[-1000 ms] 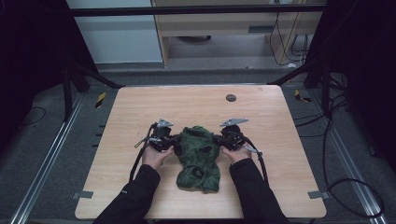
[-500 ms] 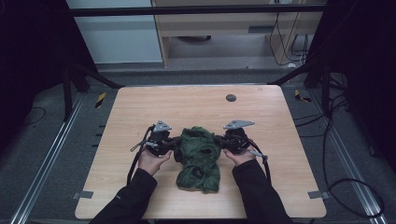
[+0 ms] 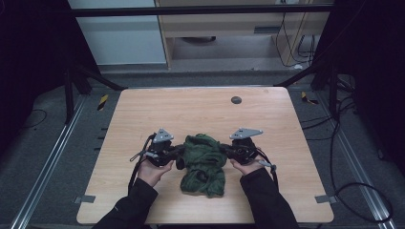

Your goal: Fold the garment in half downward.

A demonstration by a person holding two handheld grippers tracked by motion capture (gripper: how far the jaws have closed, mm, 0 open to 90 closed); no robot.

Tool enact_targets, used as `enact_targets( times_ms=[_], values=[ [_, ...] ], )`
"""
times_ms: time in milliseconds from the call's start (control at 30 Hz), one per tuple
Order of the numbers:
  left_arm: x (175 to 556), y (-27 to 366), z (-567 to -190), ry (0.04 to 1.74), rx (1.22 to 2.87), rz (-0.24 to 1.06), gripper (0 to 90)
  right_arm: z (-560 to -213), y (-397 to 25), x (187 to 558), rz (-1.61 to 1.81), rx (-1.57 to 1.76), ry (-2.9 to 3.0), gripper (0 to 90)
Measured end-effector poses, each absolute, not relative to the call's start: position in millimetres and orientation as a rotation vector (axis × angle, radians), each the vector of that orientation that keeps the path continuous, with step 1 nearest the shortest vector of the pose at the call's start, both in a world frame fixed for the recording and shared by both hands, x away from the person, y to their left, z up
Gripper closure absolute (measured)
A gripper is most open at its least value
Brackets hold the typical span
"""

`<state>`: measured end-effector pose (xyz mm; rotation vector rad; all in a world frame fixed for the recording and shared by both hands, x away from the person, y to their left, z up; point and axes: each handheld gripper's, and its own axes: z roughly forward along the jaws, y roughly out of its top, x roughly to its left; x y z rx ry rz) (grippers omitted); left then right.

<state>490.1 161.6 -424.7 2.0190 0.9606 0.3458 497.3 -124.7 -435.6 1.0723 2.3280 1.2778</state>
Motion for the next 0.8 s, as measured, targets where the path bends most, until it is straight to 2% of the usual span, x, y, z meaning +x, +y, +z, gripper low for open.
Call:
enact_targets(
  times_ms=[800],
  values=[
    [456,173,-431,0.951,2.041,0.286,85.9,-437,-124,467,1.302,0.991,2.374,86.6]
  ],
)
